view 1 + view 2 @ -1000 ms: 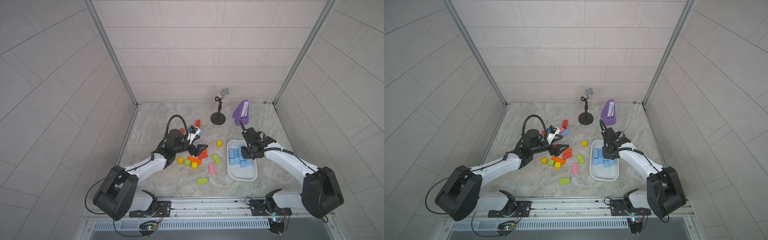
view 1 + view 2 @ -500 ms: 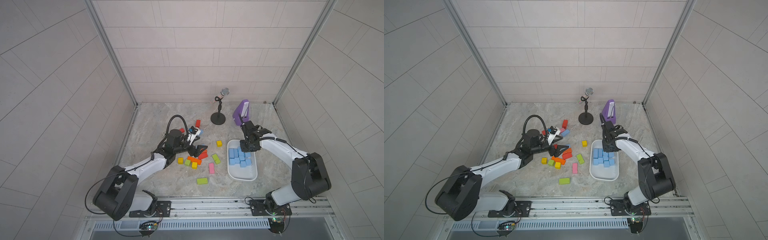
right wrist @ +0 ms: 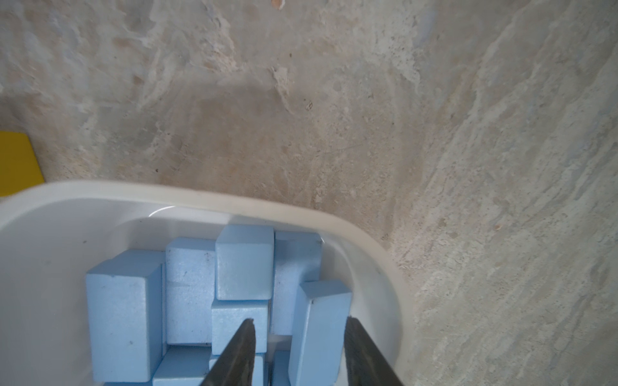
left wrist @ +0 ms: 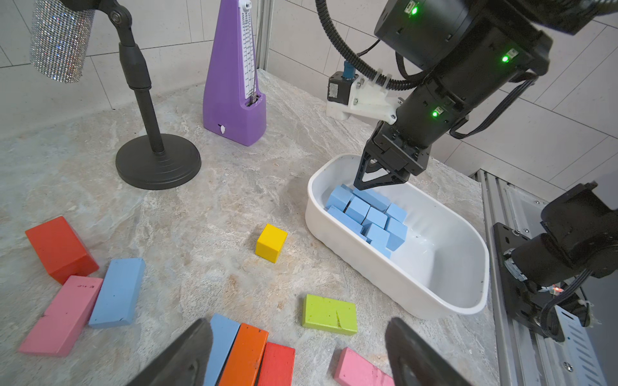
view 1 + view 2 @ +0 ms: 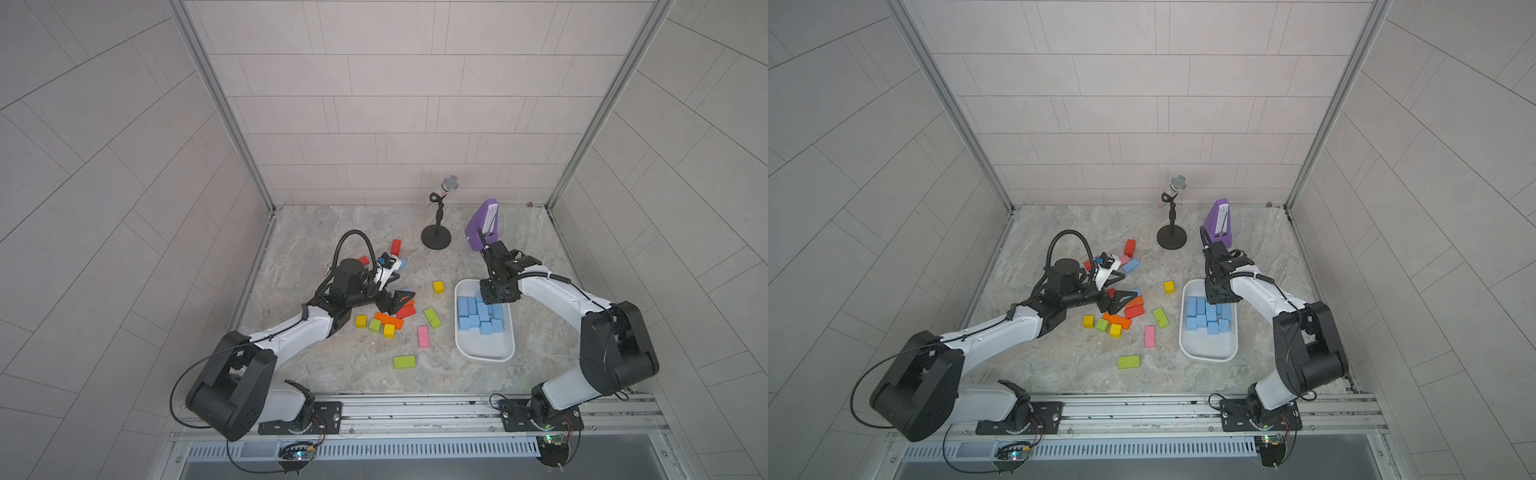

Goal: Pick out the blue building blocks
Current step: Place the building block in the storage box, then pick up the building block from the center of the board.

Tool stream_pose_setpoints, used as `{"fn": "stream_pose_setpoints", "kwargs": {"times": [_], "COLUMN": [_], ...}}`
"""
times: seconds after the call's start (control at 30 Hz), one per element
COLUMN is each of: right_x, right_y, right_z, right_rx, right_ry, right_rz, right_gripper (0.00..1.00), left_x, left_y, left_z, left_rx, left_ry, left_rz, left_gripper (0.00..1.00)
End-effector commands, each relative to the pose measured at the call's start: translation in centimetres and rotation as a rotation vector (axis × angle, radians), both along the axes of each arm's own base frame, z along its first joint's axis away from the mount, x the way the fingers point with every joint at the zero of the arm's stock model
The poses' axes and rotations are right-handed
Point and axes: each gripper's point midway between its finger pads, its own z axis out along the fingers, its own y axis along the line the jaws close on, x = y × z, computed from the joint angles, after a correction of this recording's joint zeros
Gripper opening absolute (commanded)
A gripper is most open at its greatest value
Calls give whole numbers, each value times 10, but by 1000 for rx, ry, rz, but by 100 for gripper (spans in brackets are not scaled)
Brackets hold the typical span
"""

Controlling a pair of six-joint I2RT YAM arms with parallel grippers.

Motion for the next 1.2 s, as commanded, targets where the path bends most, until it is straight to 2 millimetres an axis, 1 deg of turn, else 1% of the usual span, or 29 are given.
{"fn": "stream_pose_setpoints", "kwargs": {"times": [0.0, 0.1, 0.17, 0.27, 0.4, 0.43, 0.5, 0.53, 0.57, 0.67, 0.7, 0.83, 0.93, 1.0, 1.17], "right_x": [-3, -4, -4, -4, -6, -7, -11, -11, -17, -23, -25, -32, -38, -41, -46], "right_y": [1, 14, 32, 50, 61, 64, 70, 74, 77, 86, 86, 84, 85, 85, 81], "right_z": [13, 25, 38, 56, 72, 76, 82, 89, 84, 86, 86, 86, 88, 87, 84], "right_rx": [28, 115, 218, 347, 451, 479, 535, 566, 595, 660, 667, 656, 670, 664, 643], "right_ry": [-36, -103, -176, -306, -467, -499, -531, -546, -536, -546, -550, -558, -568, -573, -590], "right_rz": [2, 33, 88, 147, 179, 182, 197, 205, 206, 228, 229, 243, 263, 273, 285], "right_gripper": [46, 45, 45, 45, 45, 45, 45, 45, 45, 45, 45, 45, 45, 45, 45], "left_x": [7, 9, 13, 21, 34, 40, 50, 53, 55, 64, 67, 76, 84, 90, 106], "left_y": [-2, -1, 2, 9, 23, 29, 36, 38, 39, 46, 47, 58, 63, 62, 60], "left_z": [13, 9, 4, -4, -17, -21, -29, -33, -39, -56, -61, -91, -113, -122, -131], "left_rx": [1, 21, 54, 116, 224, 252, 300, 332, 366, 467, 500, 667, 742, 766, 821], "left_ry": [-49, -39, -38, -26, 13, 36, 62, 74, 92, 160, 182, 333, 401, 420, 428], "left_rz": [-2, 7, 17, 45, 78, 108, 144, 146, 144, 158, 156, 168, 187, 185, 193], "left_gripper": [86, 86, 86, 85, 85, 84, 82, 82, 81, 81, 81, 80, 80, 80, 80]}}
